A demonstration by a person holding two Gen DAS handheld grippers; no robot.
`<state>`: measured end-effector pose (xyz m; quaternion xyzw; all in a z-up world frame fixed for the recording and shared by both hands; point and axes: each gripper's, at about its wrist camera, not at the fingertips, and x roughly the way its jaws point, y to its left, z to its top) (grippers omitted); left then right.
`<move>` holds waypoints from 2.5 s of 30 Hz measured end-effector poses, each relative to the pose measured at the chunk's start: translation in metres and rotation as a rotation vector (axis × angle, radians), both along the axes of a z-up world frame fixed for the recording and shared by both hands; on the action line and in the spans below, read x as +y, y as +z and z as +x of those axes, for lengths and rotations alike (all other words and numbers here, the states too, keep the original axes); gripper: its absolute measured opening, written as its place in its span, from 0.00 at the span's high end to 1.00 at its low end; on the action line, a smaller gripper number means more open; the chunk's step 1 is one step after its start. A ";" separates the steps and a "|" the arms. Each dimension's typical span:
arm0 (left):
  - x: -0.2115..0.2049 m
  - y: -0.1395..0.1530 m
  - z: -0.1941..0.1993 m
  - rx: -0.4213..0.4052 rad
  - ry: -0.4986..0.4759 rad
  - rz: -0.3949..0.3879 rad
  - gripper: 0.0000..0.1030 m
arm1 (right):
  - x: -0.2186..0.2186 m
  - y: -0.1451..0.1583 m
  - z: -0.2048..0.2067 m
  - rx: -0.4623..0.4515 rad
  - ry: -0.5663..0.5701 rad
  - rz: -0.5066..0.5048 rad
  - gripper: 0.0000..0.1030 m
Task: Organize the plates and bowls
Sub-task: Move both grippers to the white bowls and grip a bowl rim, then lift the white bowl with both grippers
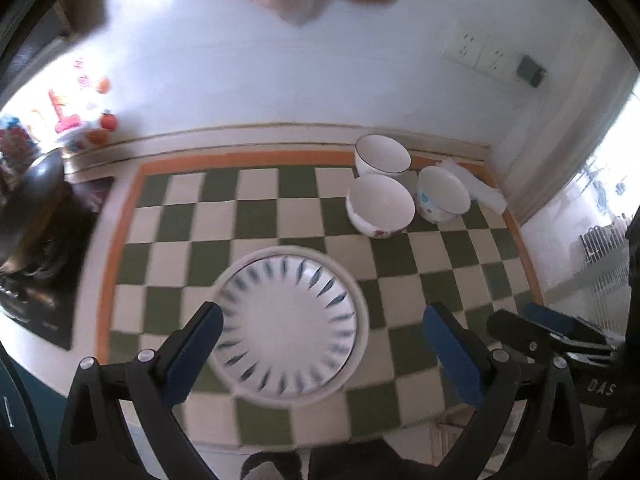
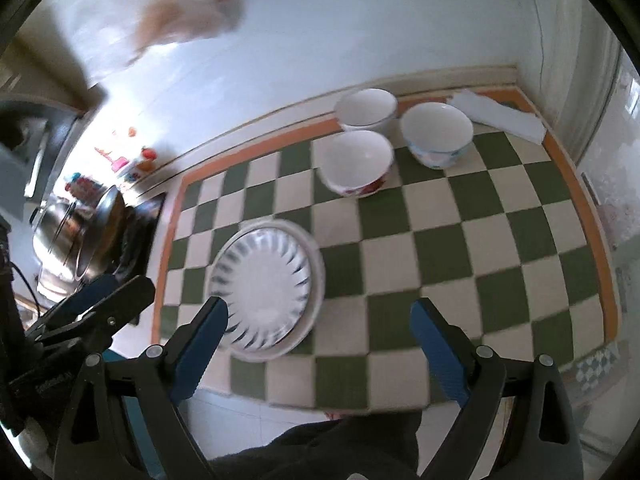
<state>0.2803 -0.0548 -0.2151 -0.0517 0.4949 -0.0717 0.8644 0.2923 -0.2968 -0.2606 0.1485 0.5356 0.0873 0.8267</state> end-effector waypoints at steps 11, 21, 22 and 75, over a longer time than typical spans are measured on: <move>-0.036 -0.094 0.169 0.262 0.063 0.008 0.03 | -0.066 -0.101 0.167 0.190 0.005 0.089 0.13; -0.058 -0.170 0.237 0.480 -0.018 -0.009 0.76 | -0.050 -0.177 0.247 0.328 0.017 0.140 0.65; -0.063 -0.176 0.237 0.495 -0.031 -0.007 0.78 | -0.050 -0.182 0.250 0.342 0.005 0.136 0.77; -0.187 -0.177 0.068 0.572 -0.305 0.055 0.87 | -0.145 -0.174 0.082 0.436 -0.063 0.083 0.86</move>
